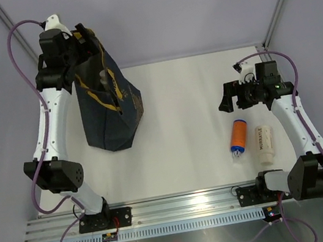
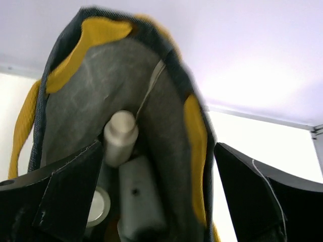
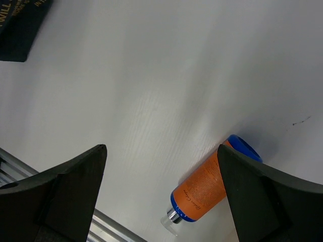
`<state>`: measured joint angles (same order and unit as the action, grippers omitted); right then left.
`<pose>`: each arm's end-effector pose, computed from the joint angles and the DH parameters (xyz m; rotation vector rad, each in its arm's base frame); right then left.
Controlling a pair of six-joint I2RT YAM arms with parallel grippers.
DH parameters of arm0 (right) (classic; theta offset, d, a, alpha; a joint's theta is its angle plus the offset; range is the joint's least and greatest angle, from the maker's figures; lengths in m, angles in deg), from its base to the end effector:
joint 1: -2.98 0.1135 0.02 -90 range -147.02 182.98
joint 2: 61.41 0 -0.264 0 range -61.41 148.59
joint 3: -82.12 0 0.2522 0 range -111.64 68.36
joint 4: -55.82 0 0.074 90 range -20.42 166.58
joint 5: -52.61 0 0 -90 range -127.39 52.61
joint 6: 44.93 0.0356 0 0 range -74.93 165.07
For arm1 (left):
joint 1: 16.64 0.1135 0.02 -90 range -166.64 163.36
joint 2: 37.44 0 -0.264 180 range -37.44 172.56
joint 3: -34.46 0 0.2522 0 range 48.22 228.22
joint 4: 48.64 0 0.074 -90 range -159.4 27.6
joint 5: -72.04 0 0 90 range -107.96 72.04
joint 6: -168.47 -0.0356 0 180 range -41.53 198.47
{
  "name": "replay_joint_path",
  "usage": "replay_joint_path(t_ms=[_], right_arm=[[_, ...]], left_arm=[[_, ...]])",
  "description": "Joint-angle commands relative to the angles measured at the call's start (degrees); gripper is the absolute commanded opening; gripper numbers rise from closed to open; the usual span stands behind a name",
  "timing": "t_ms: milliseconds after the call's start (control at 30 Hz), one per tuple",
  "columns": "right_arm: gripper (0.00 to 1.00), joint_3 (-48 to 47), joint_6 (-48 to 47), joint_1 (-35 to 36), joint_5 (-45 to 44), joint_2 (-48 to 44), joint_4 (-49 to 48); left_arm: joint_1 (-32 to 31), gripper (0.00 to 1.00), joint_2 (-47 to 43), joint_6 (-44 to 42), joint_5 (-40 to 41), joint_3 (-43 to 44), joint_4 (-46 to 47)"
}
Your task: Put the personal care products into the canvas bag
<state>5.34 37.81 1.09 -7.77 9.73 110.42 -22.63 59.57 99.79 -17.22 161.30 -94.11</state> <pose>0.2550 0.0092 0.3090 -0.3406 2.3242 0.5463 0.3745 -0.0388 0.4714 -0.2565 1.8380 -0.3207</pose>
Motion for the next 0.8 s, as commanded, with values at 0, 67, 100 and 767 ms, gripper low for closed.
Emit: replay_joint_path(t_ms=[0, 67, 100, 767], right_arm=[[1.0, 0.01, 0.5, -0.22, -4.49, -1.87, 1.35], [1.0, -0.78, -2.03, -0.22, -4.93, -2.4, 3.45], [0.99, -1.39, -3.88, -0.22, -4.93, -2.32, 5.02], [1.0, -8.17, -3.2, -4.88, -11.62, 20.61, 24.02]], left_arm=[[0.02, 0.97, -3.4, 0.47, -3.36, 3.9, 4.1], [0.02, 0.97, -5.6, -0.23, -6.69, 3.73, 5.16], [0.02, 0.97, -6.65, -0.75, -8.19, 2.77, 6.2], [0.11, 0.99, -52.35, -2.78, -20.33, -45.65, 18.69]])
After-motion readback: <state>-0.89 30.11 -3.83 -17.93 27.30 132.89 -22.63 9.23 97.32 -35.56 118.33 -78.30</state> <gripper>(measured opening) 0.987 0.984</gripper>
